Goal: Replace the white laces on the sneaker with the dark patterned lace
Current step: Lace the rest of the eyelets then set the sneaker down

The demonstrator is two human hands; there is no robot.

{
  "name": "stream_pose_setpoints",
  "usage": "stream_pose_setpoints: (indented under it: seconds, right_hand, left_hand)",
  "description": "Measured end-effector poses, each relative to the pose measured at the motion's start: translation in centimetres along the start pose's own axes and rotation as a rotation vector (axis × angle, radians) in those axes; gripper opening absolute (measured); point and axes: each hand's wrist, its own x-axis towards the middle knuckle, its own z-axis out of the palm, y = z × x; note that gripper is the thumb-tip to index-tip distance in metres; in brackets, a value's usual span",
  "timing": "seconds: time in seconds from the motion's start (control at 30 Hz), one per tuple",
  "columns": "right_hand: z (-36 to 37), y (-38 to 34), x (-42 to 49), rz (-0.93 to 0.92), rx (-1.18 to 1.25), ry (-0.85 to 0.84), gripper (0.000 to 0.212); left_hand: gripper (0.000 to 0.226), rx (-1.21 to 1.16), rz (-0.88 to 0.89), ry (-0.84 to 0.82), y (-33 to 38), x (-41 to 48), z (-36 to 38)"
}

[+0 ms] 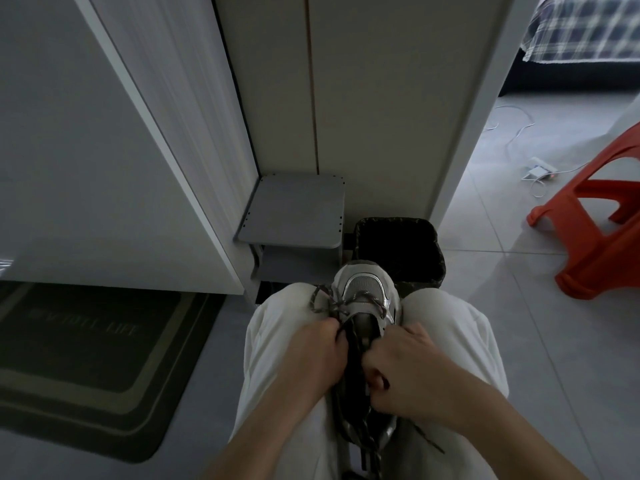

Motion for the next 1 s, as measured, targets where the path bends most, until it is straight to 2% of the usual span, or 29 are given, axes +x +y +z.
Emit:
stream_pose_setpoints:
  seconds: [0.1, 0.2, 0.27, 0.33, 0.4, 0.47, 0.6, 0.73, 0.87, 1.0]
  right_hand:
    - [-0.3, 0.1, -0.4, -0.023, -0.02, -0.049, 0.02]
    - [-0.7, 0.1, 0.8, 0.111, 0.024, 0.123, 0.022]
    - [-0.6, -0.2, 1.6, 0.278, 0.102, 0.258, 0.024]
    - [-0.1, -0.5, 2.6, 0.365, 0.063, 0.287, 0.023]
    - [0.3, -0.7, 3.6, 0.416, 0.018, 0.307, 0.019]
    - [0.5, -0.7, 4.4, 0.451, -0.02, 0.33, 0.017]
    - [0.5, -0.7, 5.3, 0.339, -0.043, 0.3, 0.022]
    - [-0.6, 1.0, 3.9, 0.148, 0.071, 0.201, 0.016]
    - [0.3, 0.7, 1.0, -0.03, -0.013, 0.087, 0.033]
    - [0.1, 0.6, 0.6, 0.031, -0.005, 0.069, 0.055]
  left_hand:
    - [0.026, -0.015, 0.002, 0.011, 0.6, 0.2, 0.1]
    - [0.024, 0.05, 0.078, 0.04, 1.3, 0.1, -0.7]
    - [0.025, 0.271, 0.197, 0.158, 1.3, -0.3, -1.8]
    - [0.025, 0.407, 0.23, 0.208, 1.4, -0.6, -2.9]
    - [0.028, 0.206, 0.196, 0.083, 1.2, 0.0, -2.9]
    - [0.029, 0.028, 0.084, -0.143, 1.0, 0.7, -2.5]
    - [0.028, -0.047, 0.046, -0.216, 0.7, 1.0, -2.7]
    - [0.024, -0.012, 0.059, -0.15, 0.5, 1.1, -2.0]
    - [0.026, -0.024, 0.018, -0.164, 0.3, 1.5, -1.7]
    - [0.026, -0.03, 0.001, -0.163, 0.5, 1.6, -1.7]
